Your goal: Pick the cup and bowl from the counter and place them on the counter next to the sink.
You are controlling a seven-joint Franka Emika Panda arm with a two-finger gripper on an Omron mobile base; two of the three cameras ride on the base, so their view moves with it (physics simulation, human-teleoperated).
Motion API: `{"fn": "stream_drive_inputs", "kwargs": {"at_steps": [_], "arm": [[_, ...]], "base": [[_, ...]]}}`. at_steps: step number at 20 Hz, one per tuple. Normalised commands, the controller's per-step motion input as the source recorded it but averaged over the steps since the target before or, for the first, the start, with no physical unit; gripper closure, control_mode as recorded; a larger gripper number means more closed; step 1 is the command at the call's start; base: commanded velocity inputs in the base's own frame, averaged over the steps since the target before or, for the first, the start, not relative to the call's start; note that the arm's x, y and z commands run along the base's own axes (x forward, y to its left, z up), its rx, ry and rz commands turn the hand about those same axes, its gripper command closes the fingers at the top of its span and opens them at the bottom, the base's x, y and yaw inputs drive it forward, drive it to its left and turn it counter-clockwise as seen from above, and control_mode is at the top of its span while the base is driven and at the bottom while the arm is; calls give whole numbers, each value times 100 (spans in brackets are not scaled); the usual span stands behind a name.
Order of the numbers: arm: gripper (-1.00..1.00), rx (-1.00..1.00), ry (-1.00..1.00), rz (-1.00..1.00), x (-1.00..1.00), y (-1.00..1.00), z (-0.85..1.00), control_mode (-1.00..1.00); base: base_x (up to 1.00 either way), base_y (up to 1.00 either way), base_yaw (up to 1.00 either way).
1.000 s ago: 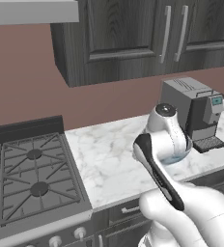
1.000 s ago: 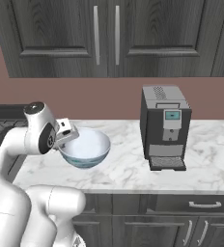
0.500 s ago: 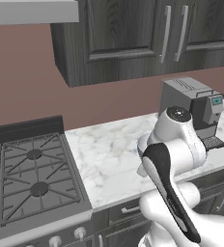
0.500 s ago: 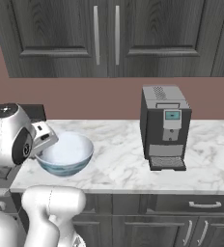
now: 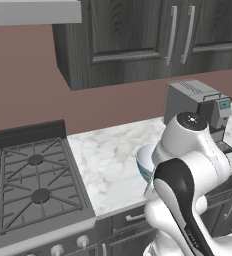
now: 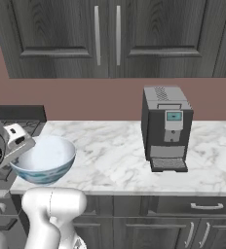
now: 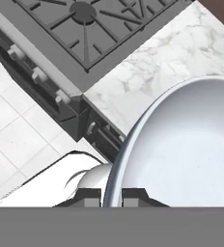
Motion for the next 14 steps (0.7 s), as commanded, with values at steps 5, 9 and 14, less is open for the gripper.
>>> {"fn": "stream_drive_inputs", "kwargs": {"at_steps": [5, 9, 14], "arm": [[100, 0, 0, 0, 0, 0, 0, -100], [100, 0, 0, 0, 0, 0, 0, -100], [100, 0, 0, 0, 0, 0, 0, 100]], "base": [[0, 0, 0], [0, 0, 0], [-7, 0, 0]]}}
